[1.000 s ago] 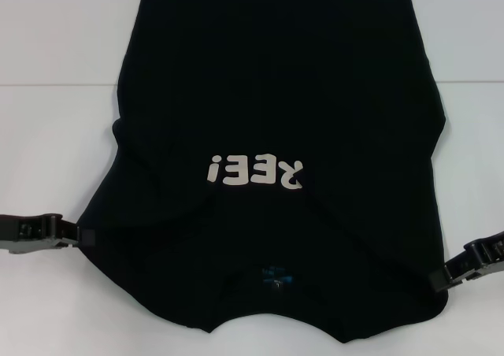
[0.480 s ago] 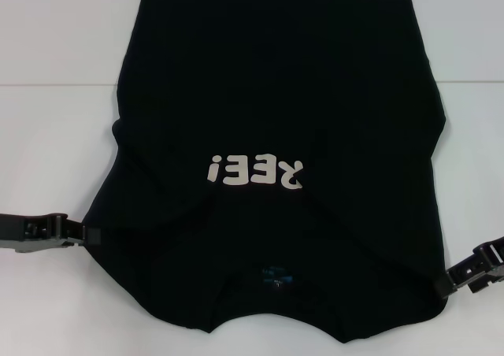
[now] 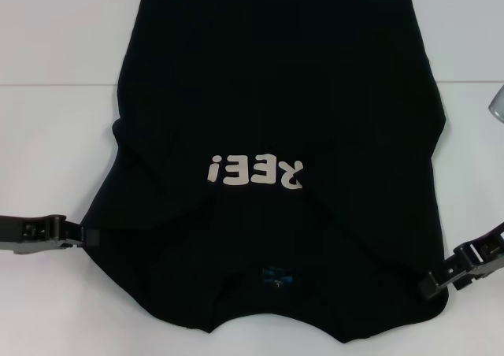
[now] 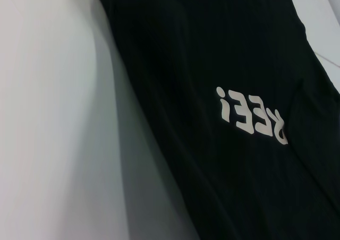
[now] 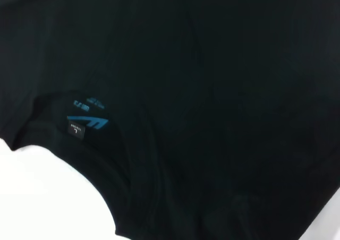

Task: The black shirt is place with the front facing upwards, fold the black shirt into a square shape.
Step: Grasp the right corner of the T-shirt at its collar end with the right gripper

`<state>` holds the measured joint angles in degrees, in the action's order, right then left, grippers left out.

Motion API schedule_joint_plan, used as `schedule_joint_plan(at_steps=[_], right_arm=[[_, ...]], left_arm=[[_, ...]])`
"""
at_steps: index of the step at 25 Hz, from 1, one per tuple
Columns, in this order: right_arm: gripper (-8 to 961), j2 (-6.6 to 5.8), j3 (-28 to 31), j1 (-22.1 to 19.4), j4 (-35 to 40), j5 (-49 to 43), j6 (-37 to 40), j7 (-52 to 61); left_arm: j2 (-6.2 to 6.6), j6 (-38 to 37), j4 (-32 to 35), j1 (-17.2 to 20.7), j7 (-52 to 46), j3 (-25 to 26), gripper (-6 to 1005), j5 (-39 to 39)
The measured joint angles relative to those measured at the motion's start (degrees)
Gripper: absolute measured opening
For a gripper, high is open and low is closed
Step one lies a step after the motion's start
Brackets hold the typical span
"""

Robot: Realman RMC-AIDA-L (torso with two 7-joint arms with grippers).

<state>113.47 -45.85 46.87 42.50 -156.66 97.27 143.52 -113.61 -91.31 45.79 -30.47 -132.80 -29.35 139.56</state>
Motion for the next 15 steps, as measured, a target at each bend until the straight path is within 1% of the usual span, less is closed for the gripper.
schedule_joint_plan(at_steps=[7, 15], right_arm=[[730, 0.58, -1.64, 0.07, -0.05, -0.05, -0.39, 0.63], [701, 0.87, -2.36, 0.13, -0.13, -0.06, -0.78, 0.71]], left_arm=[[-0.02, 0.06, 0.0, -0.01, 0.06, 0.0, 52, 0.0], [-0.21, 0.12, 0.0, 0.06, 0.31, 0.0, 52, 0.0]])
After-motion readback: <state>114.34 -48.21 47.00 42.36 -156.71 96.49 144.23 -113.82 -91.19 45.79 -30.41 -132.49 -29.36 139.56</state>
